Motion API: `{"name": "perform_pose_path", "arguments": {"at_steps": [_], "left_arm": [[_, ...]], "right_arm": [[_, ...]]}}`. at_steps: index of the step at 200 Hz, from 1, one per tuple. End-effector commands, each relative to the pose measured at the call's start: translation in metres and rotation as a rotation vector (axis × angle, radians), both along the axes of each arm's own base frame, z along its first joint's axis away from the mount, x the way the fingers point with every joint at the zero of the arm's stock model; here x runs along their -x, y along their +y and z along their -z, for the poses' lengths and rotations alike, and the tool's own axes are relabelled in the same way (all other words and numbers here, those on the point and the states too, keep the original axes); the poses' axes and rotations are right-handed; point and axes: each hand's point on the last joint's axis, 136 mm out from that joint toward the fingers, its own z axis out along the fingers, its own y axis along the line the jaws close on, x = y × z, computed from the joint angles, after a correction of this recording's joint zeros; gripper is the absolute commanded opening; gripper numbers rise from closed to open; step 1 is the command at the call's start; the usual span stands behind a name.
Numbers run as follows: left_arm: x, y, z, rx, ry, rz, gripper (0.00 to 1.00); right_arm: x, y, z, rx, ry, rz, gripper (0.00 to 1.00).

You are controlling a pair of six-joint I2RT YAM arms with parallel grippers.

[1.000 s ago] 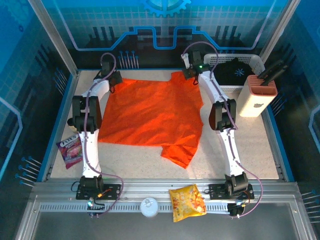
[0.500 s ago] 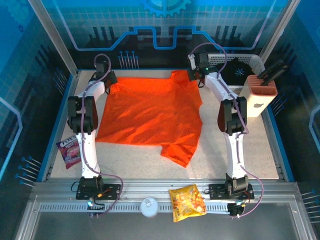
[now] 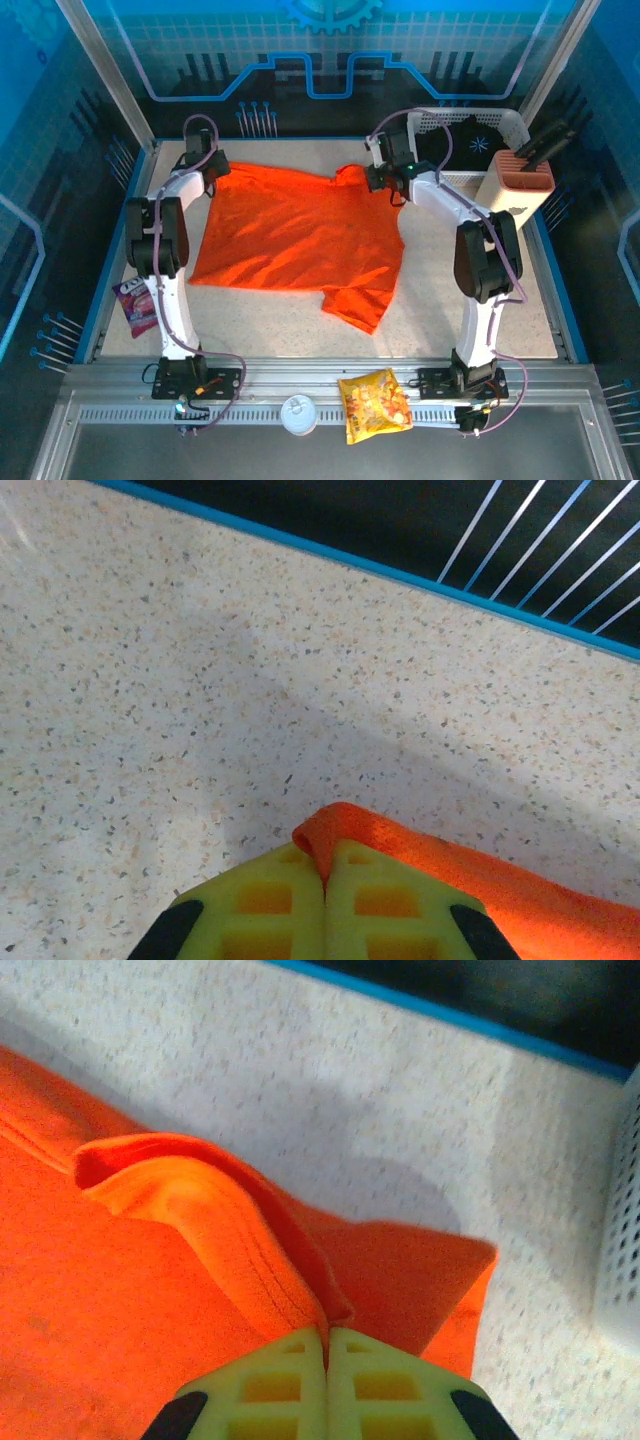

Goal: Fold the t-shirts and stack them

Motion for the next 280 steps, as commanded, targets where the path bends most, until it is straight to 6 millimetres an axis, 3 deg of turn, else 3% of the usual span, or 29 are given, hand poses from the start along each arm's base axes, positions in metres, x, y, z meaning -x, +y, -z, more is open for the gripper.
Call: {"name": "perform_pose_path", "arguments": {"at_steps": [1,24,75,151,161,172,189,202,215,235,261,280], "left_arm": [[0.005,0.001,-0.030,-0.021,-0.055,0.025,0.00],[0.017,0.001,-0.021,-0.027,-0.028,0.023,0.00],[0.042,0.002,0.010,-0.030,0.050,0.006,0.00],[0.060,0.008,0.030,-0.072,0.162,-0.006,0.00],[0.063,0.010,0.031,-0.079,0.175,-0.016,0.12],[0.066,0.012,0.031,-0.089,0.179,-0.025,0.36],[0.072,0.015,0.028,-0.103,0.171,-0.046,0.58],[0.077,0.018,0.020,-0.117,0.152,-0.069,0.70],[0.081,0.020,0.008,-0.127,0.122,-0.080,0.77],[0.087,0.021,-0.018,-0.141,0.069,-0.088,0.82],[0.094,0.022,-0.058,-0.146,0.000,-0.108,0.91],[0.101,0.020,-0.087,-0.134,-0.037,-0.120,0.95]], "right_arm": [[0.012,-0.001,-0.021,-0.050,-0.047,0.023,0.00],[0.031,-0.004,-0.013,-0.069,-0.031,0.033,0.00],[0.065,-0.005,0.030,-0.089,0.062,0.058,0.00],[0.105,0.000,0.082,-0.104,0.207,0.091,0.00],[0.110,0.000,0.089,-0.094,0.234,0.098,0.00],[0.115,-0.001,0.096,-0.080,0.263,0.107,0.00],[0.123,0.000,0.104,-0.071,0.310,0.112,0.00],[0.131,0.001,0.108,-0.063,0.340,0.107,0.16],[0.139,0.003,0.109,-0.065,0.367,0.094,0.33],[0.152,0.011,0.099,-0.103,0.394,0.054,0.50],[0.160,0.016,0.069,-0.147,0.375,0.016,0.63],[0.153,0.018,0.048,-0.154,0.344,0.008,0.63]]}}
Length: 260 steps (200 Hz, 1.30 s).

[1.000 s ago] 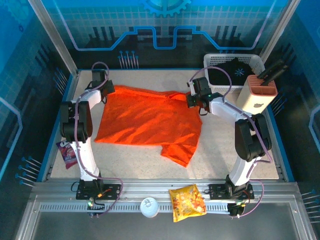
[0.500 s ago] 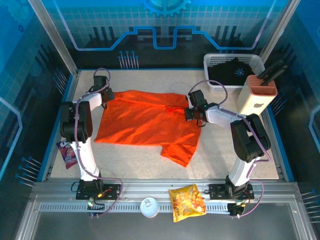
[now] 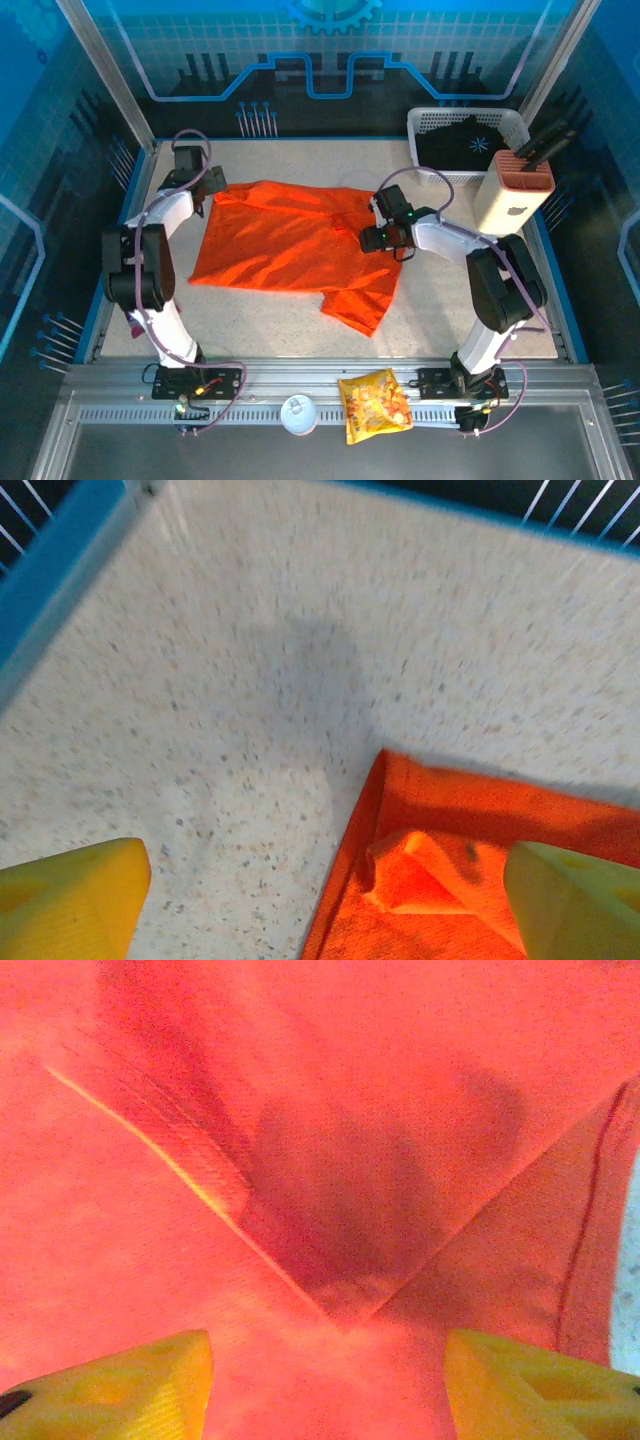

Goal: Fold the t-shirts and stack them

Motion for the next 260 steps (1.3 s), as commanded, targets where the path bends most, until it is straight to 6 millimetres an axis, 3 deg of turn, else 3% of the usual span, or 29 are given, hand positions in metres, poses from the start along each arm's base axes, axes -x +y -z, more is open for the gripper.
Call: {"name": "perform_pose_path", "arguments": {"at_steps": [1,31,68,88,112,168,193,238,260], "left_arm": [[0.009,0.004,-0.049,-0.004,-0.082,-0.038,0.95],[0.025,-0.006,-0.092,0.015,-0.130,-0.034,0.95],[0.060,-0.023,-0.125,0.076,-0.170,-0.028,0.95],[0.082,-0.037,-0.120,0.159,-0.155,-0.010,0.96],[0.105,-0.050,-0.104,0.254,-0.108,0.001,0.96],[0.150,-0.056,-0.087,0.301,0.017,-0.026,0.96],[0.162,-0.058,-0.091,0.317,0.042,-0.033,0.96],[0.181,-0.055,-0.096,0.320,0.062,-0.069,0.95],[0.188,-0.049,-0.087,0.296,0.089,-0.101,0.94]], "right_arm": [[0.002,0.010,-0.037,-0.047,-0.031,-0.031,0.63],[-0.018,0.027,-0.045,-0.088,-0.040,-0.041,0.47],[-0.045,0.050,-0.017,-0.141,0.027,-0.019,0.24],[-0.054,0.059,0.003,-0.156,0.070,-0.002,0.13],[-0.052,0.070,0.027,-0.211,0.126,0.013,0.06],[-0.034,0.083,0.058,-0.270,0.215,0.024,0.02],[-0.034,0.084,0.045,-0.281,0.207,0.027,0.02],[-0.052,0.081,-0.021,-0.255,0.078,0.000,0.05],[-0.064,0.094,-0.045,-0.299,0.045,-0.030,0.06]]}}
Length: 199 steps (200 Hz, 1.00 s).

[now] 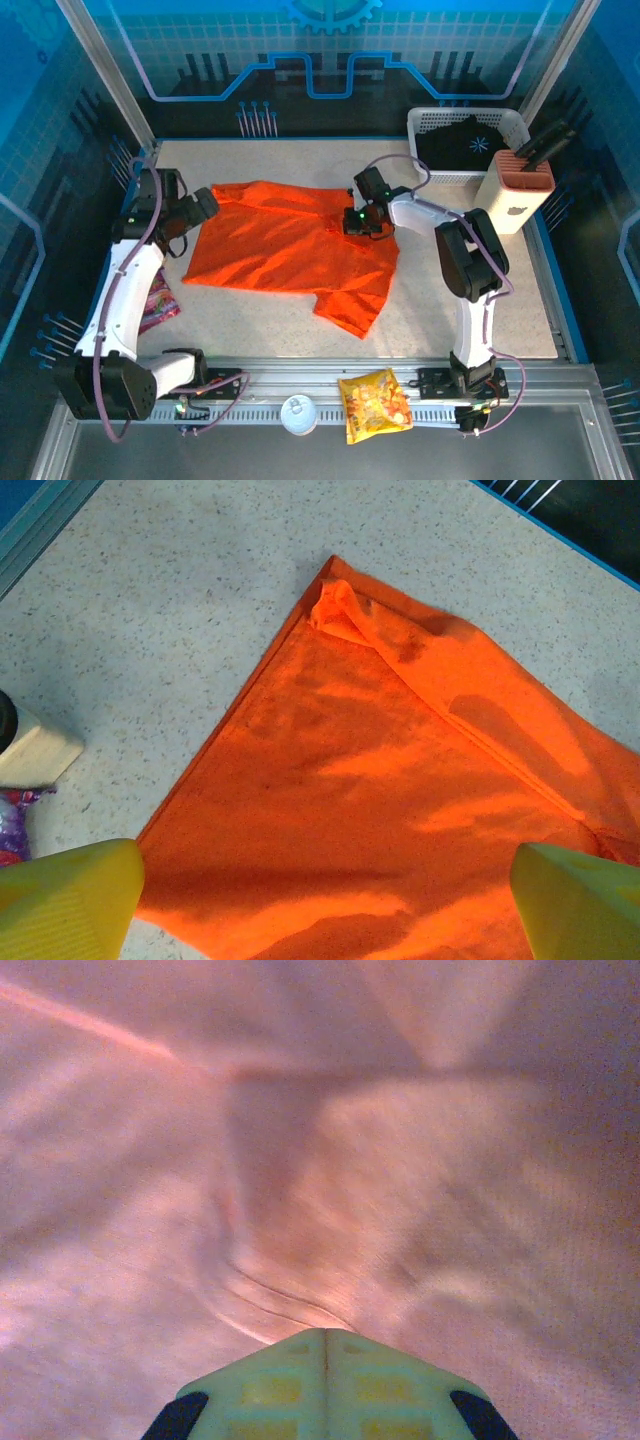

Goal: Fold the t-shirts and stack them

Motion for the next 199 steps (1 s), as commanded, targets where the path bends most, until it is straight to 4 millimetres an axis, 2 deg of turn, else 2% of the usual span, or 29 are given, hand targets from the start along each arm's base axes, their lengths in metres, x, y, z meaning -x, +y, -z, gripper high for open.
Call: {"name": "perform_pose_path", "arguments": {"at_steps": [1,20,45,73,90,103,119,144,155,178,199], "left_arm": [[0.014,0.004,0.000,-0.009,0.030,-0.039,0.94],[0.017,0.008,0.009,-0.016,0.058,-0.060,0.94],[0.021,0.007,0.017,0.014,0.086,-0.082,0.92],[0.025,0.006,0.024,0.049,0.114,-0.102,0.92],[0.032,0.005,0.028,0.065,0.149,-0.115,0.91],[0.038,0.003,0.031,0.073,0.177,-0.114,0.91],[0.047,-0.001,0.036,0.087,0.202,-0.099,0.92],[0.063,-0.006,0.049,0.111,0.242,-0.089,0.92],[0.070,-0.008,0.057,0.129,0.273,-0.105,0.92],[0.081,-0.018,0.083,0.211,0.364,-0.127,0.90],[0.093,-0.018,0.114,0.247,0.450,-0.210,0.85]], "right_arm": [[-0.012,0.018,-0.051,-0.051,-0.092,-0.044,0.06],[-0.020,0.033,-0.045,-0.084,-0.076,-0.062,0.06],[-0.020,0.049,-0.008,-0.129,0.018,-0.062,0.04],[-0.007,0.054,0.031,-0.121,0.086,-0.060,0.04],[-0.004,0.054,0.036,-0.124,0.099,-0.059,0.04],[-0.004,0.054,0.028,-0.127,0.086,-0.067,0.03],[-0.005,0.055,0.005,-0.132,0.043,-0.087,0.04],[-0.009,0.054,-0.044,-0.141,-0.046,-0.109,0.06],[-0.008,0.052,-0.067,-0.149,-0.086,-0.117,0.10],[-0.002,0.048,-0.106,-0.173,-0.158,-0.126,0.22],[0.011,0.041,-0.128,-0.192,-0.196,-0.131,0.29]]}}
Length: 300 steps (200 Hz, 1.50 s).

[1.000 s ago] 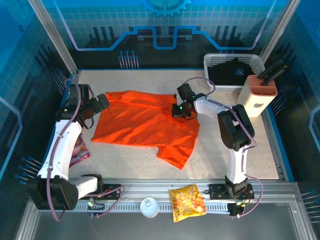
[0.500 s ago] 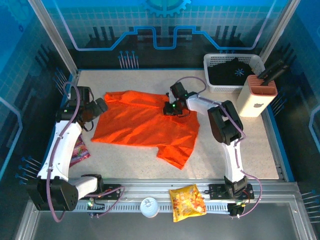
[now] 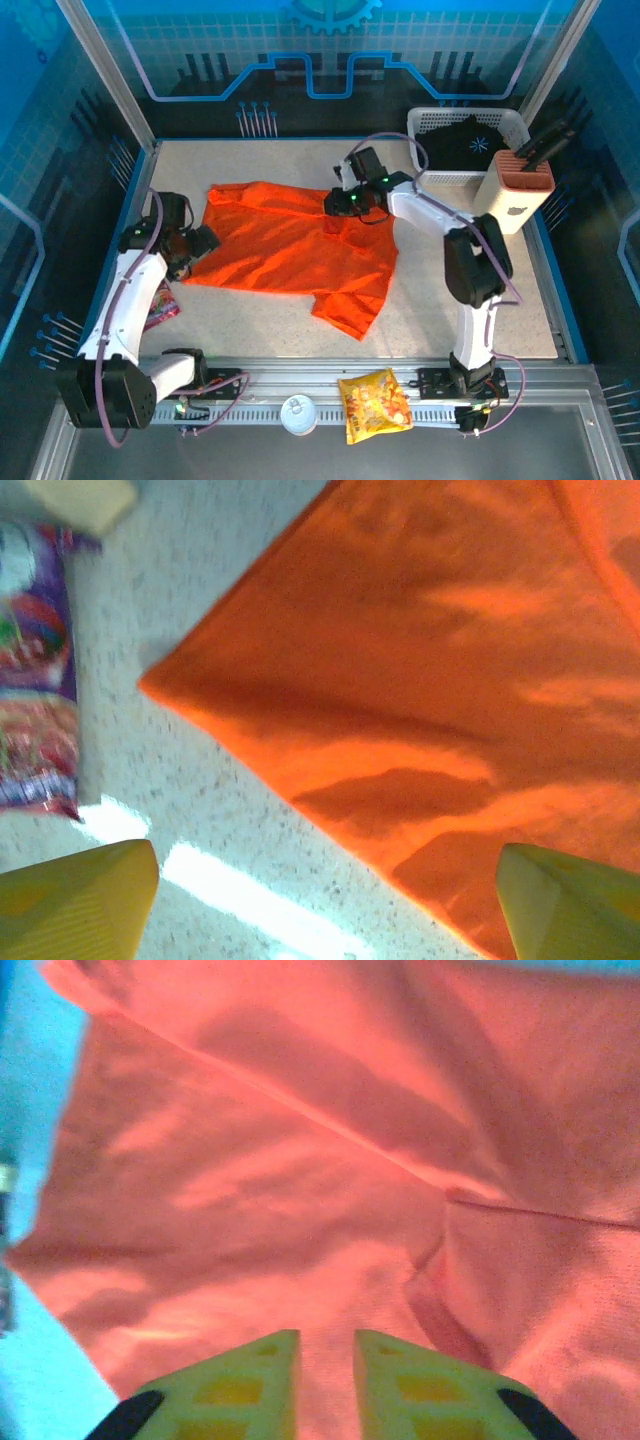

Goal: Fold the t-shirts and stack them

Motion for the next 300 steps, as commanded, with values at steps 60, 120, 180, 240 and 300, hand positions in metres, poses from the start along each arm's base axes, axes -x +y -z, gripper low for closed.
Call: {"name": "perform_pose_path", "arguments": {"at_steps": [60,120,180,240,300], "left_arm": [[0.024,0.027,0.081,0.036,0.172,-0.306,0.76],[0.015,0.051,0.108,0.043,0.206,-0.459,0.62],[0.021,0.065,0.112,-0.026,0.248,-0.513,0.60],[0.011,0.071,0.133,-0.047,0.280,-0.516,0.53],[-0.018,0.069,0.149,-0.004,0.256,-0.488,0.40]], "right_arm": [[0.057,-0.029,-0.058,-0.010,-0.138,-0.037,0.30],[0.070,-0.038,-0.056,-0.005,-0.176,-0.076,0.30],[0.064,-0.043,-0.045,-0.049,-0.154,-0.100,0.28],[0.064,-0.055,-0.041,-0.065,-0.134,-0.085,0.28],[0.076,-0.066,-0.049,-0.040,-0.127,-0.091,0.28]]}}
